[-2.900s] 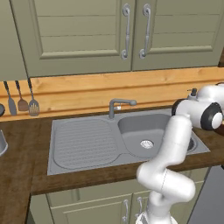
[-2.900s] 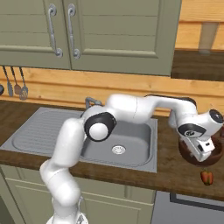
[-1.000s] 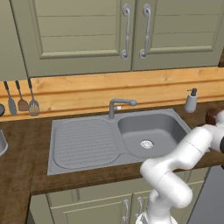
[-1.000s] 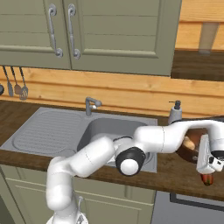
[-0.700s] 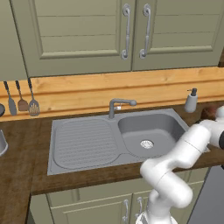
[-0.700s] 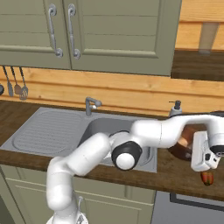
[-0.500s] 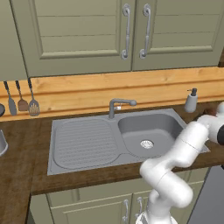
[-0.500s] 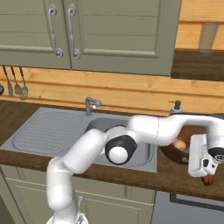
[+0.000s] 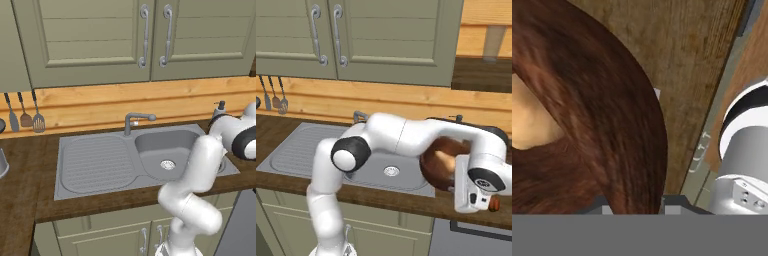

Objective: Pick the squash from the sink and place it in the bowl. Then pick the bowl and place it in the microwave. Then close the microwave door and press the start button.

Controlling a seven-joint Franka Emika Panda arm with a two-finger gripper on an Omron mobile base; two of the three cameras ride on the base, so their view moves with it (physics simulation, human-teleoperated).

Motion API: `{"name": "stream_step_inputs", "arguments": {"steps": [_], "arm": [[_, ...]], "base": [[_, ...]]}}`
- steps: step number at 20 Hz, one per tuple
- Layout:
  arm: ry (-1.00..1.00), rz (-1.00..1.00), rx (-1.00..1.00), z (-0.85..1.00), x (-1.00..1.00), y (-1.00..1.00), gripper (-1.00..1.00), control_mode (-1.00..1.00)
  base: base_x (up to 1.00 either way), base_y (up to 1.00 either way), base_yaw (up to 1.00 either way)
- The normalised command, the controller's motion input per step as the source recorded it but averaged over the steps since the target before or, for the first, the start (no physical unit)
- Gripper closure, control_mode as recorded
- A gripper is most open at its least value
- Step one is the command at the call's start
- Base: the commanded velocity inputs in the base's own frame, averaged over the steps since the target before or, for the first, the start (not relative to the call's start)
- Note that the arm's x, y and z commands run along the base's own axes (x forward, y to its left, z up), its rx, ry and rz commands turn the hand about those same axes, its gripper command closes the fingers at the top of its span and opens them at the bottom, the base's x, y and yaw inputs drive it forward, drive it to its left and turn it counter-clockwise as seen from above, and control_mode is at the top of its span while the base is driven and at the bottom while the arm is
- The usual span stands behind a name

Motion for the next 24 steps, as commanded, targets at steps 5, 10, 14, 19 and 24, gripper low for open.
{"name": "stream_step_inputs", "arguments": {"steps": [5, 10, 14, 19, 24], "arm": [[0.00, 0.00, -0.21, 0.61, -0.06, 0.57, 1.00, -1.00], [0.04, -0.13, -0.03, 0.53, -0.03, 0.25, 1.00, -1.00], [0.18, -0.01, 0.00, 0.12, 0.28, 0.14, 1.00, -1.00], [0.06, 0.10, 0.00, 0.07, 0.01, 0.32, 1.00, -1.00], [0.01, 0.06, 0.00, 0.11, -0.09, 0.45, 1.00, -1.00]], "base": [[0.00, 0.00, 0.00], [0.00, 0.00, 0.00], [0.00, 0.00, 0.00], [0.00, 0.00, 0.00], [0.00, 0.00, 0.00]]}}
